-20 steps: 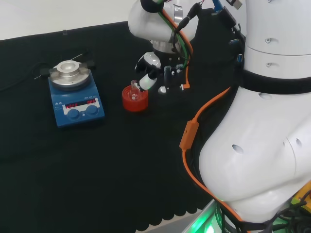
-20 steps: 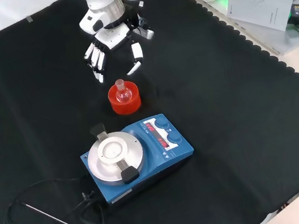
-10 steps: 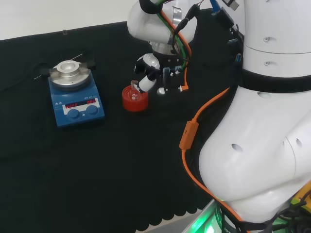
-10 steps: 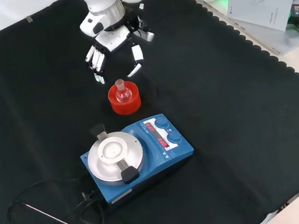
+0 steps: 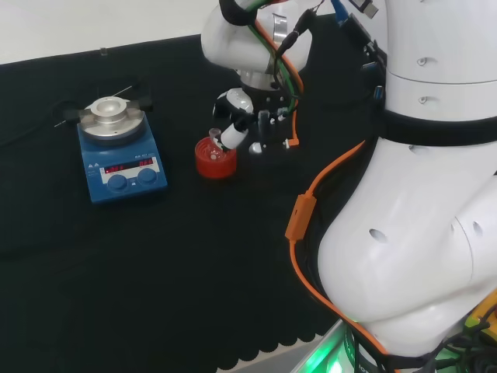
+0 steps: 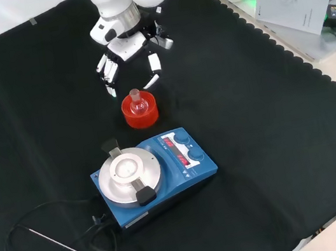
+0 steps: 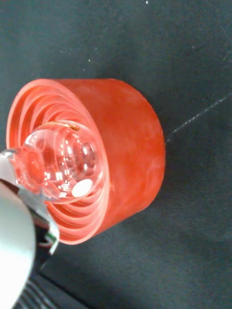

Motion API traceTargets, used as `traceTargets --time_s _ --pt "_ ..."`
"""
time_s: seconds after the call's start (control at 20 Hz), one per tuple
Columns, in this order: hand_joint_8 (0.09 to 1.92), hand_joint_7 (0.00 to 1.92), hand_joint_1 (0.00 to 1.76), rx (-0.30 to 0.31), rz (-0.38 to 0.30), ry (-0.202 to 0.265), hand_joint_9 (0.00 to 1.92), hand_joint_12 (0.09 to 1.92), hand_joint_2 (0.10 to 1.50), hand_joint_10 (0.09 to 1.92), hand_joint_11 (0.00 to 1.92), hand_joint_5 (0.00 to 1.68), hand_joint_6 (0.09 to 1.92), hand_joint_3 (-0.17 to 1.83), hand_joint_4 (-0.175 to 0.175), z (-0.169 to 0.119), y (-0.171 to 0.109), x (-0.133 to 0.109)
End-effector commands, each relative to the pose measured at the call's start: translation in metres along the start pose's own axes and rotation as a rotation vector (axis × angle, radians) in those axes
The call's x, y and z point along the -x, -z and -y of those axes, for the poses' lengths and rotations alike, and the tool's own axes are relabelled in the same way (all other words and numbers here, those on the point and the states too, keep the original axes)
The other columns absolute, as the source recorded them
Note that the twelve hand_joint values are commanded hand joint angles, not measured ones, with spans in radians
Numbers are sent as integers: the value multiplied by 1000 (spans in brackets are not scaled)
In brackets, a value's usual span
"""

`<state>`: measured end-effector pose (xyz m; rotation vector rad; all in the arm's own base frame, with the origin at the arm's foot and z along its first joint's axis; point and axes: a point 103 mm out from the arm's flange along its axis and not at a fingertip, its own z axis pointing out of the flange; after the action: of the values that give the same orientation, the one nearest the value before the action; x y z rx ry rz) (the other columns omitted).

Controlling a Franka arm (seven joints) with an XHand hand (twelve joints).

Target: Pick up the round-bottom flask.

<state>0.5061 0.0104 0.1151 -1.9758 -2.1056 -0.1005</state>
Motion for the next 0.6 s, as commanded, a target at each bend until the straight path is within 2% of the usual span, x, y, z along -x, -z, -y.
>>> traceTargets --time_s 0.05,0.6 --pt "595 541 961 14 1 15 701 1284 392 552 395 540 617 1092 -45 -3 -3 -5" --pt "598 537 963 30 16 23 700 1283 395 555 398 604 659 1095 -40 -4 -9 -6"
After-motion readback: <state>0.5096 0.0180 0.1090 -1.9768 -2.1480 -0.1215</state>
